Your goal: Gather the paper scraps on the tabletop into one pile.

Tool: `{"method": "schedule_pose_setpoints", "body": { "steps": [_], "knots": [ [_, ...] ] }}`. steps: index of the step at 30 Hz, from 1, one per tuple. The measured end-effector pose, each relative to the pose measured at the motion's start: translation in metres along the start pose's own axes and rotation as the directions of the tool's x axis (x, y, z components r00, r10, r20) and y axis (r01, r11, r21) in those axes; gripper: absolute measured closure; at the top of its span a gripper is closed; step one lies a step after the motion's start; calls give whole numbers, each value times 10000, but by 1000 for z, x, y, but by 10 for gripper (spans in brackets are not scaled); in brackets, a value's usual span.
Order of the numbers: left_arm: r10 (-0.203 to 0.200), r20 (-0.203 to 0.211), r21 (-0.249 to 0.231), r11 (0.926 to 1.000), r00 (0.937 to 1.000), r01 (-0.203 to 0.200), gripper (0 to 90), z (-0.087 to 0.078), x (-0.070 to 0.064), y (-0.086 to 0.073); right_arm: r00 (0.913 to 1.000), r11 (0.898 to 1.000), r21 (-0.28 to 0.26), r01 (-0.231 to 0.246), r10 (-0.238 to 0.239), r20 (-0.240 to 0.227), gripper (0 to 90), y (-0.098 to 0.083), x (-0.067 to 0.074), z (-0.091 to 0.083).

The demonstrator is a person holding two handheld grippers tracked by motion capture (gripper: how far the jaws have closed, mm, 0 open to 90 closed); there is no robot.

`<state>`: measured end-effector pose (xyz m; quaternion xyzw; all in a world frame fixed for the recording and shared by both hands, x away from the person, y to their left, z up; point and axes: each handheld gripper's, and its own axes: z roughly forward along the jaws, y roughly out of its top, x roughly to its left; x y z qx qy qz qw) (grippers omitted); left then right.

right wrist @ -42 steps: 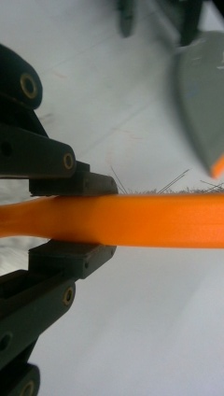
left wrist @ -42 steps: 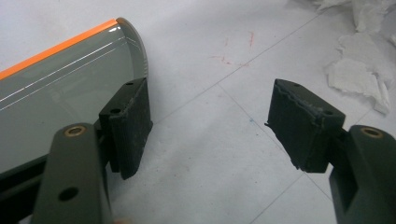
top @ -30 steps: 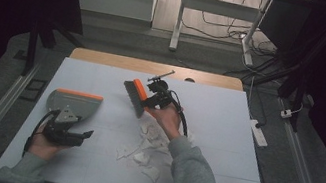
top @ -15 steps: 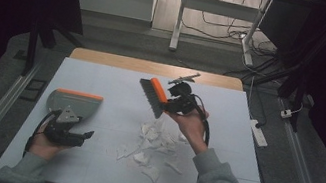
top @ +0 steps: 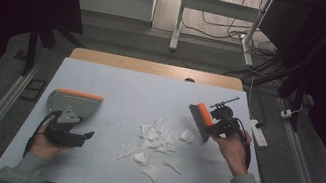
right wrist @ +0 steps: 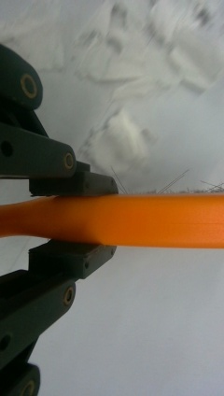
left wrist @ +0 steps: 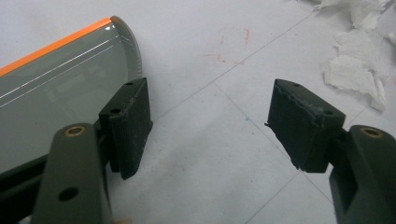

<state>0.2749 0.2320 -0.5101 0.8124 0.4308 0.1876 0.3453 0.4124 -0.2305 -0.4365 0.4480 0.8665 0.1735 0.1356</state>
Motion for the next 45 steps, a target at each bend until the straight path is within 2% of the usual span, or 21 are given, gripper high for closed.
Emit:
{"method": "schedule_pose_setpoints", "body": {
  "steps": [4, 10, 12, 14, 16, 19, 20, 22, 27, 31, 33, 36, 40, 42, 44, 45],
  "knots": [
    [-3, -1, 49, 10000, 10000, 3, 309, 1, 0, 0, 9996, 9998, 200, 83, -77, -274, 701, 3, 7, 8],
    [-31, -11, 4, 10000, 10000, 31, 309, -1, 1, -1, 9960, 9958, 585, 700, -665, -599, 702, 23, 34, 18],
    [-15, -4, 18, 10000, 10000, 15, 309, -1, 1, -1, 9934, 9947, 574, 857, -809, -815, 702, 28, 43, 22],
    [6, 10, 31, 10000, 10000, -6, 309, -1, 1, -1, 9910, 9918, 583, 1140, -1093, -777, 702, 35, 53, 25],
    [15, -6, 29, 10000, 10000, -15, 309, -1, 0, -1, 9871, 9901, 441, 1330, -1283, -961, 701, 40, 62, 27],
    [-1, 12, 27, 10000, 10000, 1, 309, -1, 1, -1, 9790, 9916, 8, 1292, -1274, -1593, 702, 46, 68, 26],
    [-14, 5, 23, 10000, 10000, 14, 309, -1, 1, -1, 9778, 9914, -106, 1306, -1305, -1641, 702, 47, 70, 25],
    [-28, 11, 16, 10000, 10000, 28, 309, -1, 1, -2, 9797, 9896, -365, 1392, -1430, -1406, 701, 47, 70, 19],
    [-41, 17, 19, 10000, 10000, 41, 309, -1, 2, -2, 9826, 9868, -1232, 1054, -1224, -1395, 702, 38, 54, -3],
    [-33, 6, 43, 10000, 10000, 33, 309, -1, 2, -1, 9765, 9770, -1745, 1223, -1499, -1547, 702, 24, 46, -26],
    [-22, 1, 51, 10000, 10000, 22, 309, 0, 2, -1, 9687, 9709, -1919, 1435, -1775, -1736, 701, 16, 47, -34],
    [-28, -24, 71, 10000, 10000, 28, 309, 0, 1, -1, 9551, 9639, -1855, 1913, -2263, -1911, 701, 3, 55, -42],
    [-34, -44, 85, 10000, 10000, 35, 309, 0, 1, -1, 9242, 9529, -1695, 2513, -2883, -2506, 701, -8, 71, -41],
    [-4, -45, 109, 9999, 10000, 5, 310, 0, 1, -1, 9098, 9487, -1434, 2817, -3116, -2741, 701, -13, 85, -37],
    [11, -52, 116, 9999, 10000, -11, 309, 0, 1, -1, 8940, 9391, -1214, 3216, -3434, -2878, 701, -14, 97, -34],
    [-20, -55, 102, 9999, 10000, 21, 309, 0, 1, -2, 8800, 9288, -1083, 3545, -3705, -2972, 701, -16, 106, -32]
  ]
}}
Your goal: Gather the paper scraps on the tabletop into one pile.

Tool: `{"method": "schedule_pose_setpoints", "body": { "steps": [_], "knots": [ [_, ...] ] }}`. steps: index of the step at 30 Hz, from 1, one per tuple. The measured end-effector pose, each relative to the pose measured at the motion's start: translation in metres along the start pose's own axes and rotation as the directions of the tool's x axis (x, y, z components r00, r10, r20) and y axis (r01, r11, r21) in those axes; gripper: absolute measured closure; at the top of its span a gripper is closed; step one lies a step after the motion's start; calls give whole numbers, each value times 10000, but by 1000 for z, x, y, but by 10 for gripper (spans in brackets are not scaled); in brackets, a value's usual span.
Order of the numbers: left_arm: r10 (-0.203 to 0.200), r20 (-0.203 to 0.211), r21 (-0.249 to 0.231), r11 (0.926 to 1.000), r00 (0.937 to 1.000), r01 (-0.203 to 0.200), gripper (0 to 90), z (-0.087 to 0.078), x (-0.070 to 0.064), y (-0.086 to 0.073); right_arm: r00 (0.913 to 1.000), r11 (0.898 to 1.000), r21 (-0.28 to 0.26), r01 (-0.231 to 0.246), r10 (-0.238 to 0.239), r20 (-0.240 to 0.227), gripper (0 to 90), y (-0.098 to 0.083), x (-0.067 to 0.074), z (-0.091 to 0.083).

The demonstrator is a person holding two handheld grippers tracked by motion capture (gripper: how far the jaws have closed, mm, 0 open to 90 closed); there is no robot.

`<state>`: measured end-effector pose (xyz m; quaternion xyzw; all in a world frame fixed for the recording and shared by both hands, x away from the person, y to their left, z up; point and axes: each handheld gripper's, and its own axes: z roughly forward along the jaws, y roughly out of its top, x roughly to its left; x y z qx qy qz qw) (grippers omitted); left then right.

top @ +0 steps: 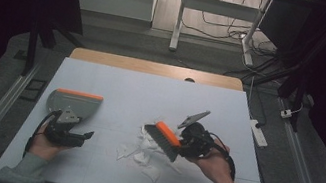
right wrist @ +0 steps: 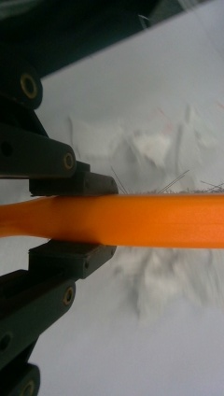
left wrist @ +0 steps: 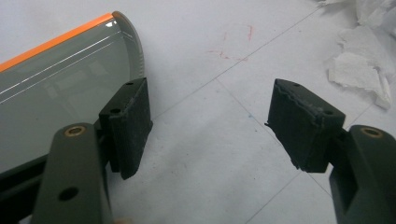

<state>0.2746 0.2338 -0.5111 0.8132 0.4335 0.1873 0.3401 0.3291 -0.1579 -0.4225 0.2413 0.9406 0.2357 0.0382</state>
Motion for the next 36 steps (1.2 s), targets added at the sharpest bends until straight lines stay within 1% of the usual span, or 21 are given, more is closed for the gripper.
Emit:
{"method": "schedule_pose_setpoints", "body": {
  "steps": [4, 6, 8, 10, 11, 12, 13, 14, 15, 18, 21, 23, 25, 26, 27, 29, 33, 35, 36],
  "knots": [
    [-61, -5, -34, 10000, 10000, 61, 309, -1, 2, -1, 9964, 9966, 390, 722, -703, -473, 701, 1, 22, 8],
    [-76, -7, -29, 10000, 10000, 76, 309, -1, 2, -1, 9907, 9904, 660, 1211, -1164, -709, 701, 0, 35, 11],
    [-46, -8, -25, 10000, 10000, 46, 309, 0, 1, -1, 9846, 9836, 956, 1532, -1438, -990, 701, 0, 47, 14],
    [-3, 3, -10, 10000, 10000, 3, 310, 0, 1, 0, 9778, 9723, 1372, 1893, -1739, -1167, 701, 1, 58, 20],
    [0, -3, -9, 10000, 10000, 0, 309, 0, 0, 0, 9745, 9650, 1605, 2072, -1892, -1205, 701, 2, 63, 24],
    [-7, -7, -4, 10000, 10000, 7, 309, 0, 1, 0, 9692, 9552, 1832, 2324, -2116, -1261, 701, 3, 66, 27],
    [-17, -11, -5, 10000, 10000, 17, 309, 0, 1, 0, 9671, 9494, 1992, 2429, -2210, -1262, 701, 4, 70, 31],
    [-20, -17, 4, 10000, 10000, 20, 310, 0, 1, 0, 9636, 9420, 2143, 2581, -2352, -1269, 701, 5, 71, 34],
    [-25, -30, 16, 10000, 10000, 25, 310, 0, 1, 0, 9609, 9375, 2178, 2713, -2507, -1178, 701, 7, 72, 36],
    [-24, -25, -9, 10000, 10000, 24, 310, -1, 1, -1, 9582, 9293, 2360, 2840, -2661, -1050, 701, 15, 72, 41],
    [-49, -32, -38, 10000, 10000, 48, 310, -1, 2, -1, 9574, 9240, 2515, 2881, -2724, -960, 701, 21, 69, 46],
    [-58, -31, -46, 10000, 10000, 58, 310, -1, 2, -1, 9587, 9235, 2576, 2843, -2717, -837, 701, 24, 66, 47],
    [-35, -19, -21, 10000, 10000, 35, 310, -1, 1, -1, 9599, 9236, 2618, 2799, -2743, -585, 701, 28, 61, 48],
    [-16, -24, 10, 10000, 10000, 16, 310, 0, 1, -1, 9585, 9230, 2606, 2833, -2814, -455, 701, 29, 58, 48],
    [3, -25, 28, 10000, 10000, -3, 310, 0, 1, -1, 9606, 9251, 2630, 2739, -2765, -278, 701, 31, 55, 48],
    [-9, -29, 20, 10000, 10000, 9, 310, -1, 1, -1, 9641, 9301, 2625, 2570, -2657, -22, 701, 34, 46, 49],
    [-26, -41, -2, 10000, 10000, 26, 310, -1, 2, -1, 9747, 9482, 2403, 2080, -2213, 296, 701, 38, 29, 51],
    [-46, -39, -5, 10000, 10000, 46, 310, -1, 2, -1, 9779, 9568, 2221, 1877, -2033, 494, 702, 39, 23, 49],
    [-59, -34, -6, 10000, 10000, 59, 310, -1, 2, -1, 9786, 9591, 2164, 1826, -1985, 537, 701, 39, 20, 48]
  ]
}}
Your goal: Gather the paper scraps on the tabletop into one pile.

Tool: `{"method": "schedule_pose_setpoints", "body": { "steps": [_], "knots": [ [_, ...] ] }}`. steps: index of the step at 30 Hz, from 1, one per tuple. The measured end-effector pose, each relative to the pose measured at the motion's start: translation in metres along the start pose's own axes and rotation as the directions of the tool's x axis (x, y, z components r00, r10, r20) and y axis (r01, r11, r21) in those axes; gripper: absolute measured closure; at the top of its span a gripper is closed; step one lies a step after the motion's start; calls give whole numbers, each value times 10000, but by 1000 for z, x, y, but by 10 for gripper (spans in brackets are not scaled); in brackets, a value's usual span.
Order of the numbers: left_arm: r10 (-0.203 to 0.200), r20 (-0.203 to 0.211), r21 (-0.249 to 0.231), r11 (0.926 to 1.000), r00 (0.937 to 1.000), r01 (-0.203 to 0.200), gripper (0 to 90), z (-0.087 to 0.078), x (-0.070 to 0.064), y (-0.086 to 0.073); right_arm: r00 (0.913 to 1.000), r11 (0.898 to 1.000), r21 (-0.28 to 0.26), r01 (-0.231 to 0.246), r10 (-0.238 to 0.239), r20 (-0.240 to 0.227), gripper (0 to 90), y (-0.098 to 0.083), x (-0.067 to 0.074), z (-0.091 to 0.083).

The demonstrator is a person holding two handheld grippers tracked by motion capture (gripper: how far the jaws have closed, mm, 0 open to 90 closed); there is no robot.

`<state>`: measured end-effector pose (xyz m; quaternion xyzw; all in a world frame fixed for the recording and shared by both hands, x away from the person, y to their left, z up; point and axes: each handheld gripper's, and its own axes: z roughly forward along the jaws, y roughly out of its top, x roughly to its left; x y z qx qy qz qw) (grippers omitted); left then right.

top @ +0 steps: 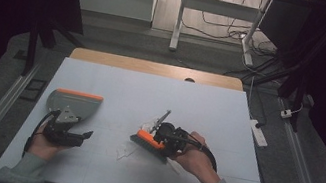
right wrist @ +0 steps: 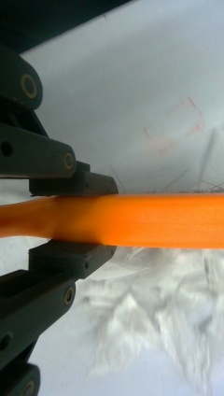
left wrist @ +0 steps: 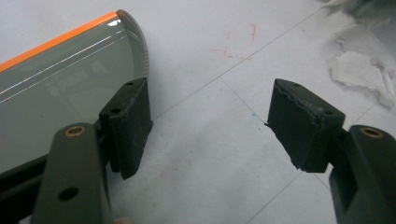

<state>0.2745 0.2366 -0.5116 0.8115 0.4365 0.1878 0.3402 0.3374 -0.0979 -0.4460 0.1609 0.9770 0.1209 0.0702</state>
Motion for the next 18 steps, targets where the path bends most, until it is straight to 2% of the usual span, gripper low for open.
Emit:
{"method": "schedule_pose_setpoints", "body": {
  "steps": [3, 6, 8, 11, 14, 18],
  "knots": [
    [-19, -10, 5, 10000, 10000, 19, 310, 0, 1, 0, 9991, 9974, -627, -356, 342, -242, 701, -5, -7, -10],
    [-14, 3, 0, 10000, 10000, 14, 311, 0, 1, 0, 9976, 9874, -1429, -685, 664, -197, 701, -10, -11, -26],
    [24, -1, -4, 10000, 10000, -24, 311, 0, 0, 0, 9957, 9765, -1944, -929, 902, -231, 701, -11, -11, -37],
    [22, -29, -27, 10000, 10000, -22, 311, 0, 0, 0, 9907, 9536, -2696, -1341, 1232, -569, 702, -8, -7, -48],
    [-57, -60, -99, 9999, 10000, 57, 311, -2, 2, 0, 9868, 9451, -2879, -1546, 1337, -910, 701, 3, 2, -43],
    [-384, -208, -310, 9988, 9990, 377, 311, -8, 11, -3, 9801, 9361, -3088, -1684, 1256, -1538, 701, 23, 17, -24]
  ]
}}
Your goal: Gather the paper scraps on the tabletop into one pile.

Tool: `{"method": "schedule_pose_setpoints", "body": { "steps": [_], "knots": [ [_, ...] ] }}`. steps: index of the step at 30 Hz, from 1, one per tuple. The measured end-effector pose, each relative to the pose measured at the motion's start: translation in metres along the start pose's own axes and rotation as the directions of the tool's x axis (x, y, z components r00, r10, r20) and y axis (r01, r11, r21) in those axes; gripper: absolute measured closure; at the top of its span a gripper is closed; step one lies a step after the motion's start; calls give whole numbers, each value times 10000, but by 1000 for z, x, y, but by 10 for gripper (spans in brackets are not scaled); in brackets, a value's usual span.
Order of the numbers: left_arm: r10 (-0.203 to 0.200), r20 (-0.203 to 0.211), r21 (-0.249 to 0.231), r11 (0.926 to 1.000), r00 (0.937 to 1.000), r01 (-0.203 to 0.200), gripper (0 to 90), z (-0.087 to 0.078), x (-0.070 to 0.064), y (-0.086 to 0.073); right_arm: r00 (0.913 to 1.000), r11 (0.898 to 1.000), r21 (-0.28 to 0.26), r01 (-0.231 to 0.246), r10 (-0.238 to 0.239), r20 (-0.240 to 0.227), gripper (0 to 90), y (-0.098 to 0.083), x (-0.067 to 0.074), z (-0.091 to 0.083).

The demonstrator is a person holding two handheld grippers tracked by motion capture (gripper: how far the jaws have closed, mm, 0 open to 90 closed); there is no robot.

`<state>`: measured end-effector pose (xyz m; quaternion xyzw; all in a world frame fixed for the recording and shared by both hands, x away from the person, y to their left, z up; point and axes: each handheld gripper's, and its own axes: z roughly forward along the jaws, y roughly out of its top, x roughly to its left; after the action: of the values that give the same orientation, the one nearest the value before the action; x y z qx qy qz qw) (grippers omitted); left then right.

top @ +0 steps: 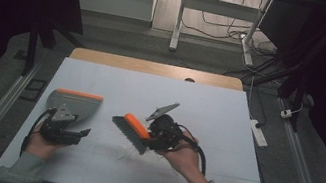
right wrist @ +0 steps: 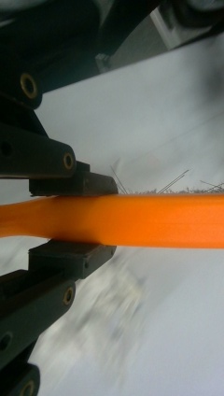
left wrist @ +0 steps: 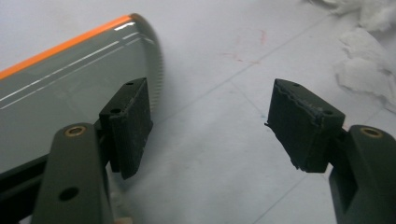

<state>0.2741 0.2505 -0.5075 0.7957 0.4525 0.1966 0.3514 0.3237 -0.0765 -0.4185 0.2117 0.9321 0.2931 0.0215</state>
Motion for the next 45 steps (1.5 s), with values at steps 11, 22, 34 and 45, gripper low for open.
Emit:
{"method": "schedule_pose_setpoints", "body": {
  "steps": [11, 22, 34, 45],
  "knots": [
    [-224, -120, -143, 9997, 9997, 222, 313, -5, 8, -4, 9907, 9988, 225, -431, 457, -1278, 701, 24, 17, 75],
    [-172, -103, -49, 9998, 9998, 171, 312, -2, 6, -3, 9915, 9924, 269, -1200, 1184, 531, 701, 5, -29, 49],
    [-120, -101, 68, 9999, 9999, 120, 311, 0, 5, -3, 9906, 9826, -1466, -1139, 1235, 584, 701, -11, -47, -38],
    [-50, -93, 132, 9999, 9999, 52, 310, 0, 4, -4, 9957, 9964, -574, -622, 659, 648, 701, -43, -50, -60]
  ]
}}
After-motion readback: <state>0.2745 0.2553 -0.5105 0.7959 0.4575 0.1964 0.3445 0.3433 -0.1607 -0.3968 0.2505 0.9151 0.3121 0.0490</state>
